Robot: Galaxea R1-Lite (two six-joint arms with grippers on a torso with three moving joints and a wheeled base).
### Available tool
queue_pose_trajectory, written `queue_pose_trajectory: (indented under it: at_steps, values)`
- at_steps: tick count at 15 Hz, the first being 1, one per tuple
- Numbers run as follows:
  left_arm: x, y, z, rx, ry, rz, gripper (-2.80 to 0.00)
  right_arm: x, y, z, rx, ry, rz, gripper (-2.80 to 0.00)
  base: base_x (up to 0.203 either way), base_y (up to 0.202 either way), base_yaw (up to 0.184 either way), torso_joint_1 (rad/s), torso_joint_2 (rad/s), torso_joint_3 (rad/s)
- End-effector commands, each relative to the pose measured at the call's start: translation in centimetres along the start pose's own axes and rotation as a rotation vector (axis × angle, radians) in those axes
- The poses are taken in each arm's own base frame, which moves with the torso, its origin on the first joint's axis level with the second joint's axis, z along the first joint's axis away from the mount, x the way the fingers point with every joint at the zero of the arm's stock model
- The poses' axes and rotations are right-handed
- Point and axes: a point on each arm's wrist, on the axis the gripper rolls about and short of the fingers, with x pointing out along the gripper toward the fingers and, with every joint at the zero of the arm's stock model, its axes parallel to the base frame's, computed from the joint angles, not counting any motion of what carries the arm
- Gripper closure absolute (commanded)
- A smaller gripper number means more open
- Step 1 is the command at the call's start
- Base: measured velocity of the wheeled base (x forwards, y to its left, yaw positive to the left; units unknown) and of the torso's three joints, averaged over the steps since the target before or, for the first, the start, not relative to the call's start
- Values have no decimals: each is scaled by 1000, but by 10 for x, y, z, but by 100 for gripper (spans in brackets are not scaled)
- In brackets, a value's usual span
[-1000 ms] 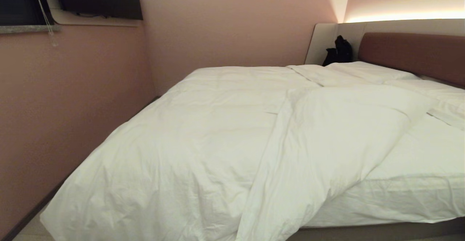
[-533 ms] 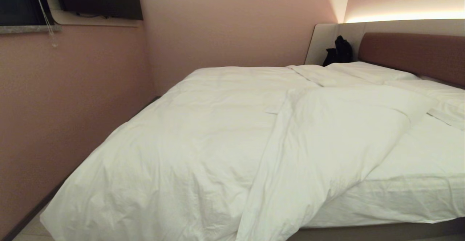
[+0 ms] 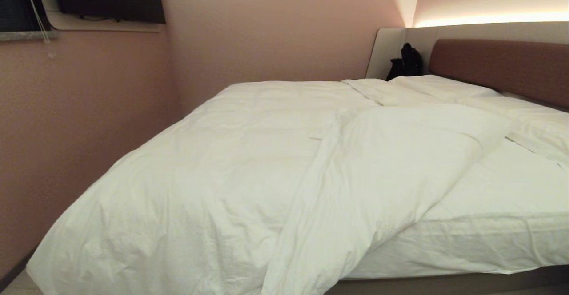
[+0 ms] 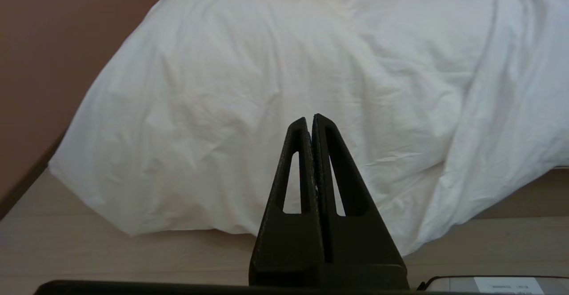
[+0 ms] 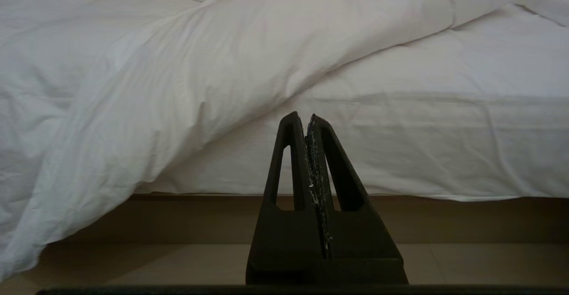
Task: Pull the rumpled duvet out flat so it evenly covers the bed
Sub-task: Hold the folded corner of the quilt
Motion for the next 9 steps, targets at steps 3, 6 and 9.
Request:
queue_pose_trajectory:
  at_steps: [3, 6, 9]
  values:
    - [0, 0, 0, -2, -2, -1, 0, 0, 0, 0, -1, 1, 1, 0, 0, -192, -2, 2, 1, 0]
    - [0, 0, 0, -3, 0, -1, 0, 0, 0, 0, -1, 1, 1, 0, 0, -196, 0, 2, 3, 1]
    - [0, 0, 0, -3, 0, 2, 0, 0, 0, 0, -1, 1, 1, 0, 0, -196, -1, 0, 4, 2]
